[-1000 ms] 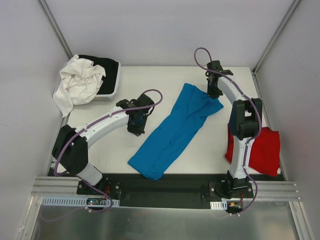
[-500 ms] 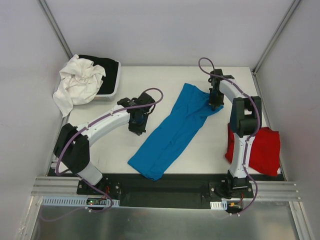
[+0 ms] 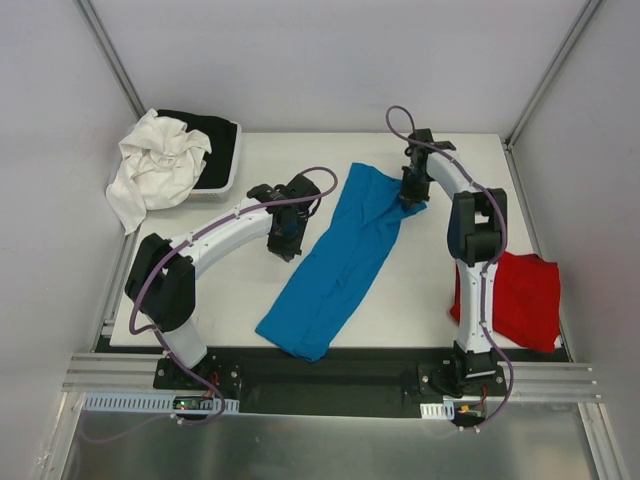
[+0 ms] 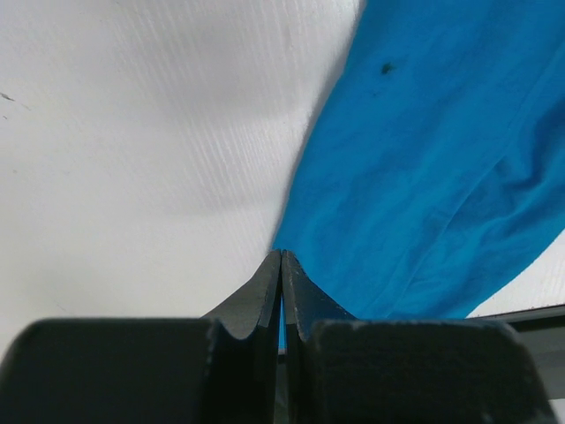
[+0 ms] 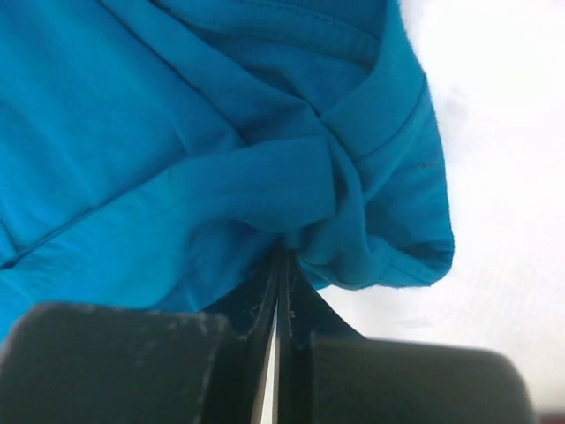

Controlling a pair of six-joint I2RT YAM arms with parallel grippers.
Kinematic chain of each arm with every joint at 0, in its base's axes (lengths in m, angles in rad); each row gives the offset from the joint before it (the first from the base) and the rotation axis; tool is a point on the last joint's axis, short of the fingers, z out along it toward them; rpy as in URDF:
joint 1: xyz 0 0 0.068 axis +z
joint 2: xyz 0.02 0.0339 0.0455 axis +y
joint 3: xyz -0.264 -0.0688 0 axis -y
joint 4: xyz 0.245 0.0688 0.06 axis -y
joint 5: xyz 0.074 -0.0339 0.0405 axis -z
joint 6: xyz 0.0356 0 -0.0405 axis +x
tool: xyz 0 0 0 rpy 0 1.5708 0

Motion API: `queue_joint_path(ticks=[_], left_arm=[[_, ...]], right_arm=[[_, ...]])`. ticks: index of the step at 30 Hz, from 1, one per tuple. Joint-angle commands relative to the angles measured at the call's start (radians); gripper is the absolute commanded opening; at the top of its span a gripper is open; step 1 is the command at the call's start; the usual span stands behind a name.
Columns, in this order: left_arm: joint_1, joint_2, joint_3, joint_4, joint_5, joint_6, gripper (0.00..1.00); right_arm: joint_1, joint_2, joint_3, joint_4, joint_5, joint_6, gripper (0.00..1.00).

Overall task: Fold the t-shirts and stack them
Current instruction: Fold the tshirt

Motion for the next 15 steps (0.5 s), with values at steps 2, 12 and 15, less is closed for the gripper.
queue_joint_path(ticks=[2, 12, 15], left_arm=[[0.008, -0.001, 0.034, -0.033, 0.029, 0.006, 0.00], [0.008, 0.000, 0.032, -0.036, 0.046, -0.015, 0.00], [0.006, 0.017, 0.048, -0.036, 0.048, -0.015, 0.00]], right_arm=[[0.095, 0.086, 0.166, -0.051, -0.118, 0.026, 0.01], [0.130, 0.181, 0.277, 0.018, -0.364, -0.034, 0.01], [0.122, 0.135, 0.221, 0.029, -0.350, -0.044, 0.01]])
